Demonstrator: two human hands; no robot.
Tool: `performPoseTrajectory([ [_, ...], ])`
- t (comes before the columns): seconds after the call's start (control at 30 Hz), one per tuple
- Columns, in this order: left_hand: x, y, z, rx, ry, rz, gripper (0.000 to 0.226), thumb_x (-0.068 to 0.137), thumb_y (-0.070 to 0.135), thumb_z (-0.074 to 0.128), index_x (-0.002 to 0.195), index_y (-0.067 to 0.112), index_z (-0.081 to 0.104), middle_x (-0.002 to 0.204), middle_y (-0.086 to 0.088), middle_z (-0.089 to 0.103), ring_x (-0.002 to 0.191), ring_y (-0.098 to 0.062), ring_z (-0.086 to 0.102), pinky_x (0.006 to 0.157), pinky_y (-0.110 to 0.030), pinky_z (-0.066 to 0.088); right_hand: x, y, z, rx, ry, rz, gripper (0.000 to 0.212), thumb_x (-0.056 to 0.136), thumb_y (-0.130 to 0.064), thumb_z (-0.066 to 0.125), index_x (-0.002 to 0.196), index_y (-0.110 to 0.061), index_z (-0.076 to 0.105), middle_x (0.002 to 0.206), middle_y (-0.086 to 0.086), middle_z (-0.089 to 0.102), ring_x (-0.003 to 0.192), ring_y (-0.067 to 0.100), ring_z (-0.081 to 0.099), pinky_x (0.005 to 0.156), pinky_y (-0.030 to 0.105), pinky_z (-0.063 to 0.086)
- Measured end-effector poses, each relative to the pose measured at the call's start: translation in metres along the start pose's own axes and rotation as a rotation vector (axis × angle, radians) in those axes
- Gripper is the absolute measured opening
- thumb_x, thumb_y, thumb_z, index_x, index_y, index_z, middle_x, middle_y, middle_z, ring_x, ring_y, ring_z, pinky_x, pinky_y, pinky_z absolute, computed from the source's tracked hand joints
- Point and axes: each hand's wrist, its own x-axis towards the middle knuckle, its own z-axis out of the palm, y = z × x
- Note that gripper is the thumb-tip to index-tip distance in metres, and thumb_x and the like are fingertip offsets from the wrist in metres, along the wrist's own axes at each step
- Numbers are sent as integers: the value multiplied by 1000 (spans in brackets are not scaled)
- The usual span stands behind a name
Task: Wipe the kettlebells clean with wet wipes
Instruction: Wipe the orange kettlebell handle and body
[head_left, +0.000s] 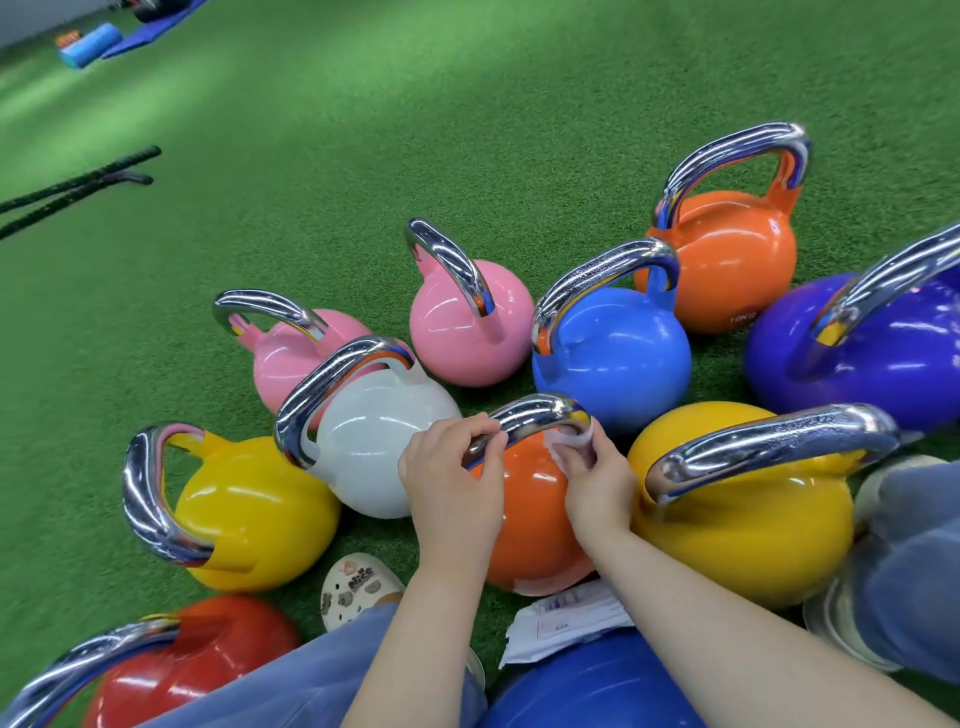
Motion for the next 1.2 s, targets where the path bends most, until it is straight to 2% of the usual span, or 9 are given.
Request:
performPoseTrajectory([
  [0.17,0,2,0,-5,6,-4,18,77,33,56,80,22,69,81,19,58,79,5,43,76,-49,50,-11,4,1,-43,103,85,34,96,-11,47,128,-15,58,122,6,64,108,22,59,83,21,41],
  [0.33,-1,3,-2,27,-6,-2,15,77,31,58,80,22,69,81,16,61,79,1,45,76,-49,49,0,-8,7,-3,26,59,41,91,-11,58,132,-10,52,116,3,59,70,-4,55,63,0,33],
  [0.47,-1,5,-5,57,-28,0,10,75,23,63,81,22,70,85,10,67,82,-4,50,78,-49,49,10,-10,8,-119,-1,127,26,88,-24,62,110,-10,59,78,-12,55,96,24,59,74,22,35],
  [0.6,-1,7,-8,79,-30,-2,10,75,23,62,81,21,70,85,9,68,82,-13,56,79,-49,49,-2,-6,3,-91,34,37,46,91,-16,59,135,-19,49,119,2,63,112,22,57,84,23,40],
  [0.77,2,11,-13,72,-77,-6,13,74,22,61,83,21,71,85,14,65,83,-15,59,79,-49,49,-9,-5,-1,-77,-12,36,53,96,-7,46,145,-24,34,118,0,61,102,10,56,80,17,36],
  [0.87,5,12,-20,34,-132,-22,15,76,18,61,86,19,72,83,24,58,82,-4,56,84,-45,49,1,-15,4,-126,-58,87,32,95,-14,51,126,-8,49,84,-19,44,108,22,55,98,27,35],
  [0.93,6,14,-25,18,-141,-35,13,81,9,65,90,15,73,81,24,57,81,-4,57,88,-38,48,5,-21,5,-162,-87,110,16,94,-20,54,101,-7,50,78,-14,39,108,30,53,106,42,31],
  [1.07,4,14,-39,29,-66,-77,17,82,1,64,92,13,72,87,17,58,86,8,47,81,1,32,9,-16,4,-236,-78,-11,18,90,-25,59,88,-16,43,109,12,56,103,33,54,83,36,42],
  [1.2,-10,9,-43,-93,152,-315,23,86,0,55,88,21,64,88,11,62,85,0,54,72,-3,36,-1,-15,-2,-178,-8,-49,21,91,-10,56,111,-4,54,114,12,59,94,20,56,73,21,33],
])
